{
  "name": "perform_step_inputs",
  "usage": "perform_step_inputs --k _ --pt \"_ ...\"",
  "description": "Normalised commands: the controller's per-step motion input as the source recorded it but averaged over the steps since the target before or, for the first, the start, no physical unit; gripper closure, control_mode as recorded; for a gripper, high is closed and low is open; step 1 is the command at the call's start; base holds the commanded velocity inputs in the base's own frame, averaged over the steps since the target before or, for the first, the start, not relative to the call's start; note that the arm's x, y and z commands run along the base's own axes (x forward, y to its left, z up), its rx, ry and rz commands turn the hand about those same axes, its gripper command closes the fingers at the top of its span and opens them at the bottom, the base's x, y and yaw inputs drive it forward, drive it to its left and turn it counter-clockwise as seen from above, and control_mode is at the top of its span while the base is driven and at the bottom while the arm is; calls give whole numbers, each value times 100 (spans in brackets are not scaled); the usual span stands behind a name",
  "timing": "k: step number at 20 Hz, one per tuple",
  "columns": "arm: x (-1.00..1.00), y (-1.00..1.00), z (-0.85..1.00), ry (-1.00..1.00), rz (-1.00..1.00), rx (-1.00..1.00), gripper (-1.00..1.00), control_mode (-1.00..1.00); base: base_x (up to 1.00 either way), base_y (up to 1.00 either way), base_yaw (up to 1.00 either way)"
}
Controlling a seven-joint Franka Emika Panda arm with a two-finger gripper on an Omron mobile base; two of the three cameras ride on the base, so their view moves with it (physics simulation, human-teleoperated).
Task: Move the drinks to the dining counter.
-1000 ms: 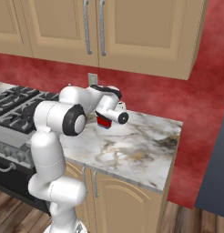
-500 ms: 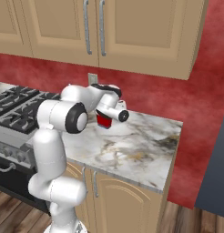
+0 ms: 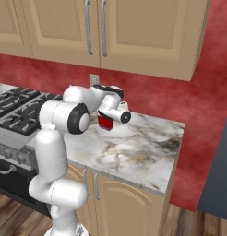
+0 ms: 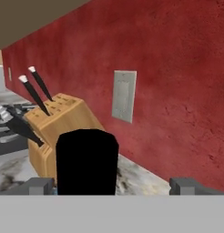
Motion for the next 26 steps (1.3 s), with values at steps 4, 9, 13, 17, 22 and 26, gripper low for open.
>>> perform_step_inputs --k 4,9,13,17,22,26 --pt "10 0 -5 0 0 0 -100 -100 0 0 0" --pt "18 0 -8 0 0 0 -100 -100 0 0 0" --pt "19 1 -7 2 0 0 -100 -100 0 0 0" --pt "7 1 -1 0 0 0 -100 -100 0 0 0" --pt "0 1 0 0 0 0 100 -100 0 0 0" --pt "0 1 0 0 0 0 100 -100 0 0 0"
